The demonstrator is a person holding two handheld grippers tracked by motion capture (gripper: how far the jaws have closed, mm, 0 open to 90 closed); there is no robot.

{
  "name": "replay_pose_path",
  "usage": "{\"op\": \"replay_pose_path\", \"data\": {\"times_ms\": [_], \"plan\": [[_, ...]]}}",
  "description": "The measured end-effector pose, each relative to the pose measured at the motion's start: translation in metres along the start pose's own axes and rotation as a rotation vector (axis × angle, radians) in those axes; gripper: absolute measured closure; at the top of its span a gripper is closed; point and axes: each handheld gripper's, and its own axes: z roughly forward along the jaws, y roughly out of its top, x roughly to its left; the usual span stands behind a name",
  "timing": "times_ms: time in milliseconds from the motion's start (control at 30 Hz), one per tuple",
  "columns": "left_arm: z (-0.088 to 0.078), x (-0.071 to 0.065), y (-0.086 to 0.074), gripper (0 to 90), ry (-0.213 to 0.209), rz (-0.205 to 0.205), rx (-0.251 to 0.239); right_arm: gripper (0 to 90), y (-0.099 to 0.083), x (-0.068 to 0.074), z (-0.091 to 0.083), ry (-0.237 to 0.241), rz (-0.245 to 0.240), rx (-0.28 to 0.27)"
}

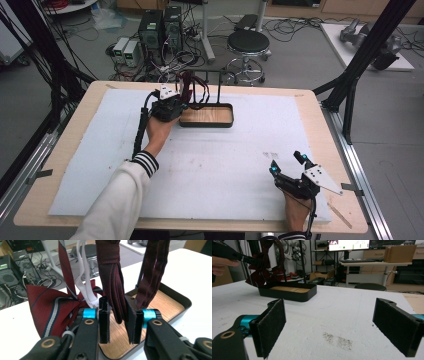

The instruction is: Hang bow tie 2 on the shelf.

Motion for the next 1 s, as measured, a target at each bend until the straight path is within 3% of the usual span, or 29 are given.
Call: {"op": "replay_pose_path", "data": {"times_ms": [200,333,367,433,467,600,667,833,1000], "plan": [[-0.001,-0.003,0.0,57.9,0.009,0.04,-0.016,10.5,0.0,0.0,0.0,0.0,-0.003,0.0],[-0.004,-0.003,-0.001,47.7,-0.029,0.035,-0.036,10.5,0.0,0.0,0.0,0.001,-0.003,0.001],[-0.005,-0.003,-0.002,40.0,-0.041,0.037,-0.038,10.5,0.0,0.001,0.0,-0.001,-0.008,0.0],[-0.008,-0.002,-0.005,32.8,-0.064,0.045,-0.057,10.5,0.0,0.001,0.0,0.0,-0.011,0.0],[-0.01,-0.002,-0.006,32.8,-0.073,0.05,-0.066,10.5,0.0,0.001,0.0,0.0,-0.011,0.0],[-0.022,0.001,-0.014,20.7,-0.144,0.05,-0.116,10.5,0.0,0.001,0.0,-0.003,-0.012,0.004],[-0.029,0.003,-0.021,17.0,-0.164,0.076,-0.132,10.5,0.0,0.002,0.0,-0.003,-0.013,0.006],[-0.054,0.012,-0.042,15.6,-0.24,0.082,-0.192,10.5,0.0,0.003,0.0,-0.006,-0.025,0.004],[-0.089,0.021,-0.064,15.3,-0.251,0.079,-0.25,10.5,0.0,0.003,0.0,-0.007,-0.023,0.002]]}}
